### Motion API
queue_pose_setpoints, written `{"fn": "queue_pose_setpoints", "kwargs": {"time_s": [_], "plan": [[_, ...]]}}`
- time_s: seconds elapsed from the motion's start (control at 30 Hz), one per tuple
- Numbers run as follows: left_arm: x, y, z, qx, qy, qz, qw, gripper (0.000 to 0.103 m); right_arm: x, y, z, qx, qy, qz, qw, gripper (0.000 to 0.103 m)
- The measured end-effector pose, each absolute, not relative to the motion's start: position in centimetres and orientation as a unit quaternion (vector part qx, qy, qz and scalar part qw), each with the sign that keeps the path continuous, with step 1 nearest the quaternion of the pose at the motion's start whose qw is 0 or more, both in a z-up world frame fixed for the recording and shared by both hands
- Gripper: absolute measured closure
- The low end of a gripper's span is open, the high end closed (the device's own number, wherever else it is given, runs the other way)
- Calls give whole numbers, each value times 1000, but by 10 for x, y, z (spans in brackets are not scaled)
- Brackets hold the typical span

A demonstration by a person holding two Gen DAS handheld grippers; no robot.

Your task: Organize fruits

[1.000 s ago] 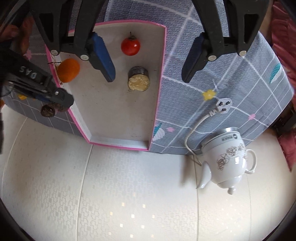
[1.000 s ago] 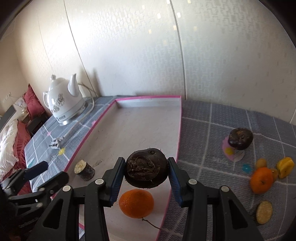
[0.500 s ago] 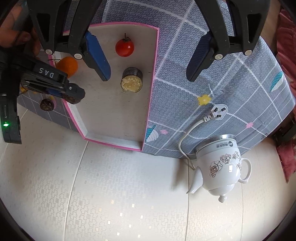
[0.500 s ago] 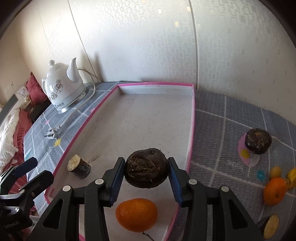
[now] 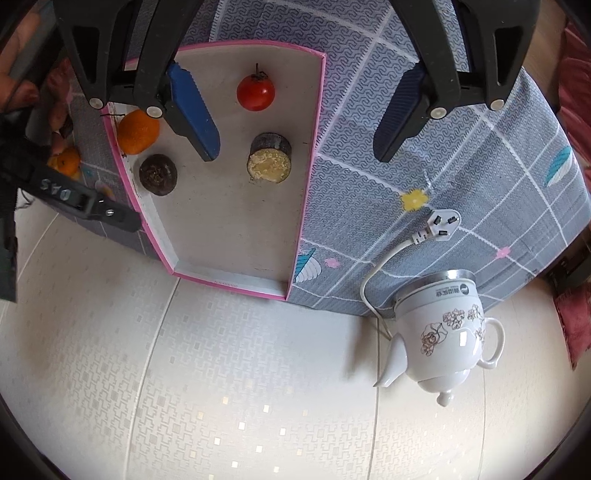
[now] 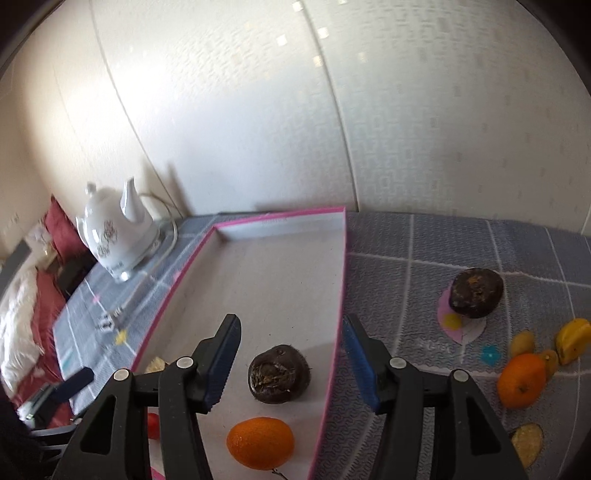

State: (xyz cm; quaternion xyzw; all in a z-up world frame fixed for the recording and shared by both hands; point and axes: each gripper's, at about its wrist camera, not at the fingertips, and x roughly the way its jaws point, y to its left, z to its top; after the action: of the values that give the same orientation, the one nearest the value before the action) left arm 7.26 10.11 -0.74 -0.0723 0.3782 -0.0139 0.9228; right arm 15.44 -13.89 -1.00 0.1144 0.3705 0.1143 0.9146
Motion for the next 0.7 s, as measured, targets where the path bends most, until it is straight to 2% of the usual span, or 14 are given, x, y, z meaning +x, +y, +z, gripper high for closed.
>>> {"fn": "queue_pose_setpoints", "kwargs": {"time_s": [0.2, 0.33, 0.7], "plan": [[75, 102, -6, -109, 386, -28, 916, 7, 147, -150, -11, 114, 384, 82, 912, 45], [76, 92, -4, -125, 391, -53, 910, 6, 138, -148, -11, 83, 392, 69, 914, 45], [67, 35, 8, -64, 364, -109, 923, 6, 119, -182, 0, 88, 382, 35, 919, 45]]}}
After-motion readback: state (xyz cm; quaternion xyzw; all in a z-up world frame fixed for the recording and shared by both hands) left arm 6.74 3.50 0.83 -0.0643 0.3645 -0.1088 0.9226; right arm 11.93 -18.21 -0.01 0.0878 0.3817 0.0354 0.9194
